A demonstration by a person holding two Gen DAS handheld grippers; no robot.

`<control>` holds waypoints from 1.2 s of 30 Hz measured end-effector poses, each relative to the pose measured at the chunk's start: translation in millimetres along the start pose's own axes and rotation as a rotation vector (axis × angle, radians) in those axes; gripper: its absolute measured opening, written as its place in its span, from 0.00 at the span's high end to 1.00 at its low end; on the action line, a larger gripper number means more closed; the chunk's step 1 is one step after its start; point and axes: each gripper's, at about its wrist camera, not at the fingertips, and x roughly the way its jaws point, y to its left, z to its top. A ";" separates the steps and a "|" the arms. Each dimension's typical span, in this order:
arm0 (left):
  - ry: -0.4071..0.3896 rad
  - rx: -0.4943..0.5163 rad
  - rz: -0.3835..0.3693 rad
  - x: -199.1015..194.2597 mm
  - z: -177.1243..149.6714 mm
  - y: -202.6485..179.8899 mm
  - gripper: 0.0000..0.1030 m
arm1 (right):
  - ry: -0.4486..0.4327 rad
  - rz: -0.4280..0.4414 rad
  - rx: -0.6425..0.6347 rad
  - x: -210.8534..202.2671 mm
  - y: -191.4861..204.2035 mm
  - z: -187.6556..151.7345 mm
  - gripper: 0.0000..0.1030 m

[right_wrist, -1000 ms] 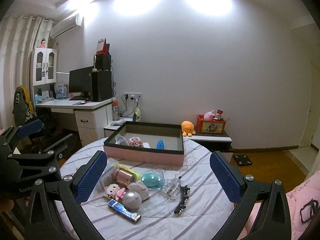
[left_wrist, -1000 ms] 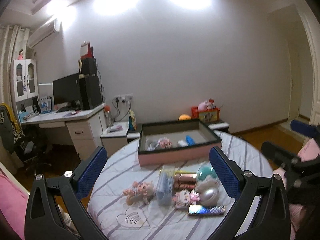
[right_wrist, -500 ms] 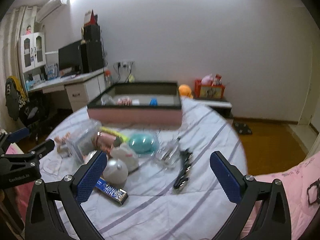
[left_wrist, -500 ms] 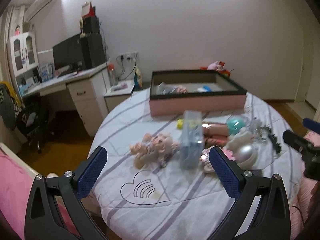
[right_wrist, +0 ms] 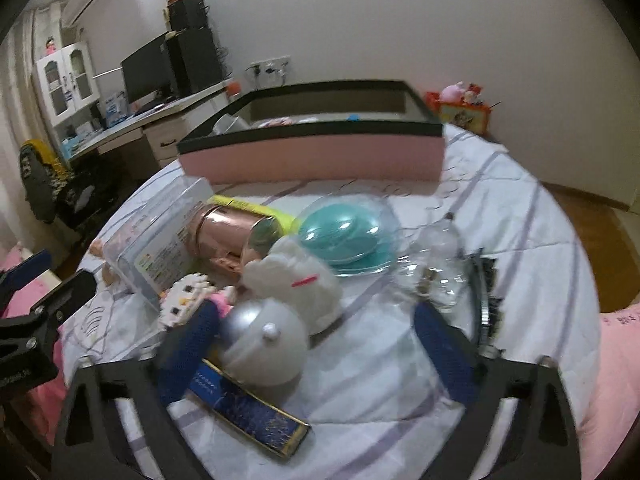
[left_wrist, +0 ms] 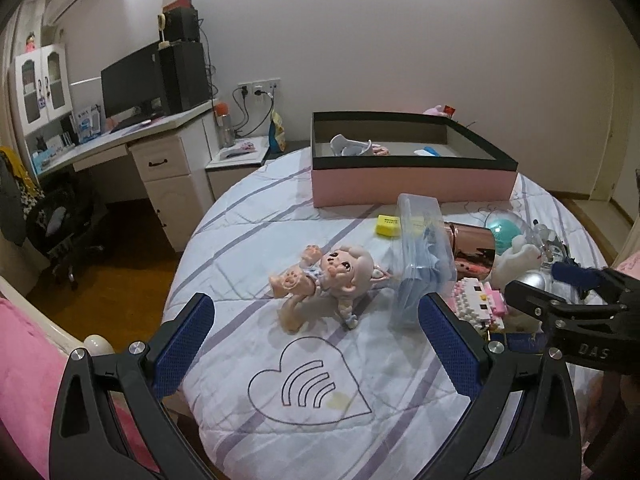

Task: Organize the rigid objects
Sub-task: 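Grasp the clear plastic case with the left tool while the right tool grasps the silver ball toy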

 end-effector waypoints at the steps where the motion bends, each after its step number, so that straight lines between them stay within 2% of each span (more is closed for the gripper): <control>1: 0.001 0.001 -0.005 1.3 0.7 -1.1 0.00 | 0.007 -0.001 -0.007 0.9 1.3 0.4 0.39; 2: 0.000 0.002 -0.010 1.9 1.5 -2.2 0.00 | 0.015 -0.010 -0.020 1.2 1.6 0.2 0.50; 3: 0.002 0.005 -0.018 3.3 1.9 -4.8 0.00 | 0.026 -0.030 -0.039 0.7 1.3 -1.1 0.55; 10: 0.023 0.033 -0.090 17.1 6.0 -30.9 0.00 | 0.032 -0.066 -0.041 -7.4 -17.3 -2.6 0.55; 13: 0.021 0.035 -0.081 24.4 10.5 -38.9 0.02 | 0.037 -0.044 -0.027 -5.7 -23.4 -0.9 0.55; 15: 0.015 0.036 -0.061 27.5 15.3 -42.0 0.16 | 0.037 -0.045 -0.032 -4.2 -23.8 0.2 0.55; 16: 0.019 0.044 -0.065 29.8 18.0 -43.8 0.19 | 0.041 -0.045 -0.037 -2.3 -23.3 0.6 0.55; 18: 0.010 0.065 -0.041 31.1 21.8 -46.6 0.31 | 0.051 -0.042 -0.037 2.0 -24.2 1.0 0.55; 19: 0.009 0.075 -0.042 31.4 22.9 -47.8 0.33 | 0.058 -0.041 -0.035 4.5 -25.2 0.8 0.55; 20: 0.012 0.078 -0.054 32.2 23.8 -48.6 0.41 | 0.062 -0.040 -0.034 6.6 -25.8 1.1 0.55; 21: 0.027 0.081 -0.077 33.6 24.1 -48.9 0.54 | 0.062 -0.038 -0.032 7.9 -26.3 1.3 0.55; 22: 0.041 0.082 -0.098 35.7 23.5 -50.0 0.59 | 0.062 -0.036 -0.030 8.9 -26.8 2.2 0.55; 24: 0.077 0.114 -0.115 42.8 19.2 -57.7 0.61 | 0.061 -0.035 -0.028 10.0 -27.7 4.8 0.55; 26: 0.076 0.139 -0.108 46.0 15.3 -65.1 0.61 | 0.064 -0.030 -0.025 11.8 -28.3 7.0 0.55; 30: 0.094 0.118 -0.134 50.3 18.0 -64.9 0.62 | 0.072 -0.028 -0.026 17.4 -29.5 10.5 0.55; 32: 0.084 0.119 -0.119 51.3 18.0 -64.2 0.69 | 0.076 -0.024 -0.033 19.5 -28.6 11.4 0.55; 36: 0.074 0.101 -0.130 46.8 16.5 -61.6 0.69 | 0.073 0.010 -0.028 19.4 -30.3 12.4 0.56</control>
